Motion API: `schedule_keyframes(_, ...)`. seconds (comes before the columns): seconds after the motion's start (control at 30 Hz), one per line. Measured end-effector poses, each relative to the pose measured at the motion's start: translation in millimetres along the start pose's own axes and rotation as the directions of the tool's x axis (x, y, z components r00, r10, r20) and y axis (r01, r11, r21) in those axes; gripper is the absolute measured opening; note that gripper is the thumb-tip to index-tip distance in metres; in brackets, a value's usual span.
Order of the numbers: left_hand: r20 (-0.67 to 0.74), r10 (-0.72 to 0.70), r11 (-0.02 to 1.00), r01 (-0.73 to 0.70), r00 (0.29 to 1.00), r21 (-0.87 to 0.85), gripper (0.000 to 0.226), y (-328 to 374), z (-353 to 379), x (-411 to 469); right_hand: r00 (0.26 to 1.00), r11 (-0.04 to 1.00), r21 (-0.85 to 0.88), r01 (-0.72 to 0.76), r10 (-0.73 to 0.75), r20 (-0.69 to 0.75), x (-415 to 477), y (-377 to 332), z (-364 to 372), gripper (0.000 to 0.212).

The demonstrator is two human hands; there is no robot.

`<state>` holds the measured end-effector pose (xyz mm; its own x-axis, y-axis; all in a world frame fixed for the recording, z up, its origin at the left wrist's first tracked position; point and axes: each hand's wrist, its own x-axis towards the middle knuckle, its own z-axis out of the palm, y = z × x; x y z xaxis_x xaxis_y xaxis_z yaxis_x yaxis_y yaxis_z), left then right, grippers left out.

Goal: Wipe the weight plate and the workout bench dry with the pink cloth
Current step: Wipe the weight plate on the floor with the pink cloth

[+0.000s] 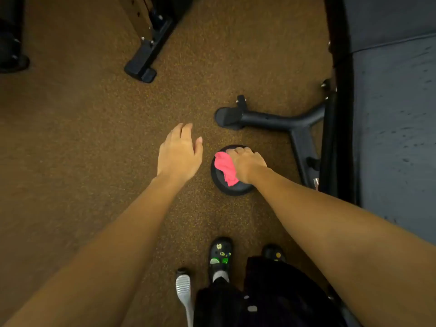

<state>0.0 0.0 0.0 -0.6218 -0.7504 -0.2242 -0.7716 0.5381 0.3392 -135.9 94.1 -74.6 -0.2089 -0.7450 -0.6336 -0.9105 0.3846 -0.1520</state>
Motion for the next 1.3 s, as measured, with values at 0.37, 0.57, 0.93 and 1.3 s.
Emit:
schedule_keyframes(0.37,0.053,-0.007,1.0,0.006,0.999,0.004,0.045,-21.0,57.7,12.1,0.997,0.997,-0.002,-0.078,0.078,0.022,49.2,-1.3,53.7,0.101)
schedule_keyframes(0.57,0.061,0.017,1.0,-0.017,0.998,-0.011,0.045,-17.9,70.4,20.8,0.993,0.995,-0.011,-0.098,0.098,0.058,56.4,2.7,66.0,0.106)
schedule_keyframes(0.93,0.145,-0.077,0.982,0.1,0.986,-0.162,0.044,-12.5,78.9,21.3,0.987,0.987,0.043,-0.158,0.157,0.013,46.2,20.3,84.5,0.073)
schedule_keyframes(1.3,0.203,-0.021,0.987,0.052,0.979,-0.149,0.037,26.5,40.8,2.6,0.969,0.746,0.652,-0.138,0.237,-0.066,-8.8,35.7,37.4,0.062)
